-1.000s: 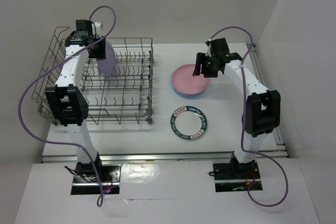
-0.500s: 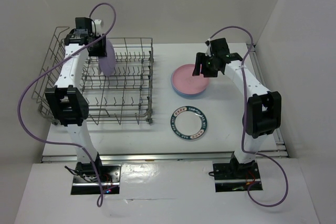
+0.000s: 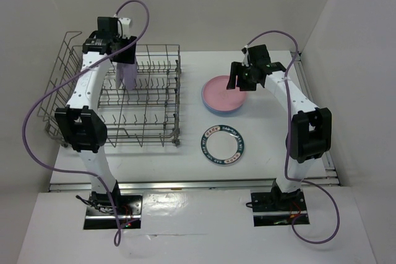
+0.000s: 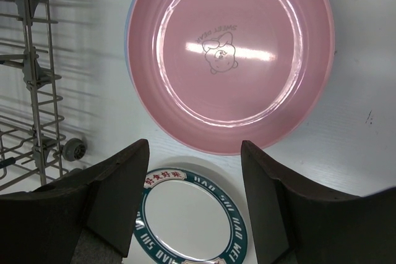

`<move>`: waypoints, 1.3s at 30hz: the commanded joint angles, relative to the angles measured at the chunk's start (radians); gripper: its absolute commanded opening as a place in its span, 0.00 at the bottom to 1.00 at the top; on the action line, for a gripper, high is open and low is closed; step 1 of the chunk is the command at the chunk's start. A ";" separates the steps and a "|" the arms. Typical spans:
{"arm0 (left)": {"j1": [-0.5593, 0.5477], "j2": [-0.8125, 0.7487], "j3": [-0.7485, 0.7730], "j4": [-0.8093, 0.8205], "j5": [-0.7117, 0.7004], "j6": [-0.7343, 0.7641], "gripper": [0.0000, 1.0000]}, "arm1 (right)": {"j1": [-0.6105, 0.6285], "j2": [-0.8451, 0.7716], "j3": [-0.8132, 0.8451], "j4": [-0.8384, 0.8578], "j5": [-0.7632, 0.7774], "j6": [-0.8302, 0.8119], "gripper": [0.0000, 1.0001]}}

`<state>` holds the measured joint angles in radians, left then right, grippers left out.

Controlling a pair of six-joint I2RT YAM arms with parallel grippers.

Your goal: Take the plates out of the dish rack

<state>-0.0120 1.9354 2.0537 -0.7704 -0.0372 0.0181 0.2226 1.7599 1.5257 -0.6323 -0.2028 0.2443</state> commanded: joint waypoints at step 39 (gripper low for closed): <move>-0.039 0.148 0.144 -0.076 -0.076 -0.023 0.23 | 0.020 -0.045 -0.019 -0.024 0.016 -0.031 0.68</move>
<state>-0.0498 2.0308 2.1185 -0.7990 -0.0971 -0.0208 0.2249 1.7599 1.5166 -0.6445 -0.1974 0.2260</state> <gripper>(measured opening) 0.354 0.684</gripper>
